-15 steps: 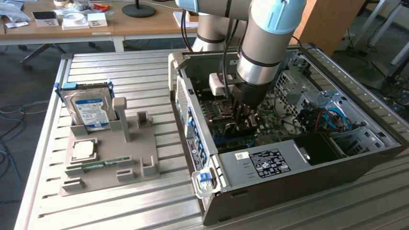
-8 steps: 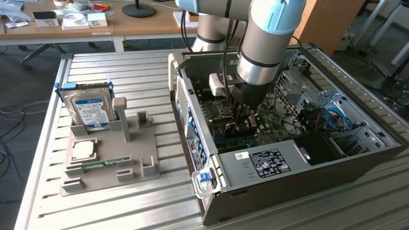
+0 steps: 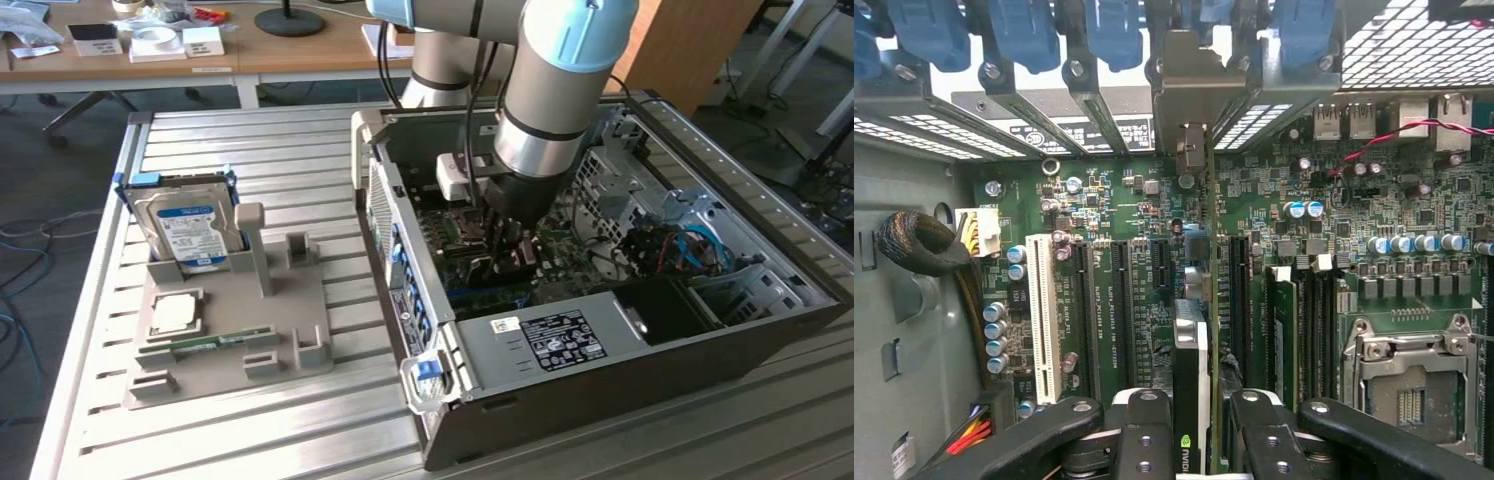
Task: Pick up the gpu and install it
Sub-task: 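Insert the gpu into the slot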
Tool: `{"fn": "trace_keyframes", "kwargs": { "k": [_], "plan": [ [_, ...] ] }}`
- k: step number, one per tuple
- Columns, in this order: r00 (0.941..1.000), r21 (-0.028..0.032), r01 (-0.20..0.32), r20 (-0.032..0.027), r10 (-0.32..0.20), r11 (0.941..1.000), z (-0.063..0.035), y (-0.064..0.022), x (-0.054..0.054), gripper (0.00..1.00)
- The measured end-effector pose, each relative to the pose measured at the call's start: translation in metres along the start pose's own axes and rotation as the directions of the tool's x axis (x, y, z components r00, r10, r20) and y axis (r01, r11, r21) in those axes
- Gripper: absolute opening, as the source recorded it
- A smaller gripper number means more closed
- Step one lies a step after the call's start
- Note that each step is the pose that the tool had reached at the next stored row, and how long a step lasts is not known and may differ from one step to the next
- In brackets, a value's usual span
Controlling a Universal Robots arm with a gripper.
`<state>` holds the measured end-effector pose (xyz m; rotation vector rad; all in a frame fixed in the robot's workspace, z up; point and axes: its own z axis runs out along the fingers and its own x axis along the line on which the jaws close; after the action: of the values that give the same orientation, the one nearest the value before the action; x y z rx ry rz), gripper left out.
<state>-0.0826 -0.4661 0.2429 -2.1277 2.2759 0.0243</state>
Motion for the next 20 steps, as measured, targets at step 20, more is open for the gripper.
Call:
{"fn": "trace_keyframes", "kwargs": {
  "k": [20],
  "plan": [
    [1.0000,-0.0004,0.000,0.0088,0.000,1.0000,-0.0009,0.0000,-0.0001,0.27]
  ]
}}
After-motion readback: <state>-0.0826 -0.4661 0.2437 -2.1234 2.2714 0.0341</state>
